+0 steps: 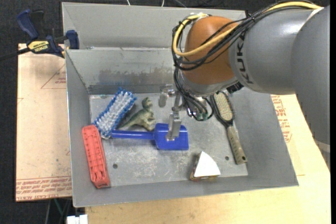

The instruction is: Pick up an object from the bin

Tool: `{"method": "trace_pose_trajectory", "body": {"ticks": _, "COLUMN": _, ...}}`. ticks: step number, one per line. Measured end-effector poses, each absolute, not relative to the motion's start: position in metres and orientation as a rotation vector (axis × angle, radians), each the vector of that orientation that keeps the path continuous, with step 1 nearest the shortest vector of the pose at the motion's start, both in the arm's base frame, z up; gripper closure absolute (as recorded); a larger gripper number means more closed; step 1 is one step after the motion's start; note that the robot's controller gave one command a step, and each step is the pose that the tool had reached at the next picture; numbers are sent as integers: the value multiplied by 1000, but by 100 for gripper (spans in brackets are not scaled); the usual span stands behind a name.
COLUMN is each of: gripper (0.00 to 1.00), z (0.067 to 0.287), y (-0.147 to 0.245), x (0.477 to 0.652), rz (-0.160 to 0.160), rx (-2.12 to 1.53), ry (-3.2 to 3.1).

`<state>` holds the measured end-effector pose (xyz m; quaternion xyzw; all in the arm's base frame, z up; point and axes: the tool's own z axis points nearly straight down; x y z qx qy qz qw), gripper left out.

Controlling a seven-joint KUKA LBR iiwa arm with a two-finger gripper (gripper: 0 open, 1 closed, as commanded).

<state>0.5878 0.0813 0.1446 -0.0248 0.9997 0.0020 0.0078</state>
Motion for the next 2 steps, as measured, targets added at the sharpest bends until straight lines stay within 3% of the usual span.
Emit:
{"method": "trace_pose_trajectory", "body": {"ticks": 1, "gripper": 0, "z": 70, "y": 78, "x": 597, "rz": 6, "rx": -144, "ry": 3135}}
{"method": "trace_pose_trajectory", "body": {"ticks": 2, "gripper": 100, "z": 75, "y": 90, "x": 586, "rz": 7, "rx": -230, "ry": 3111}}
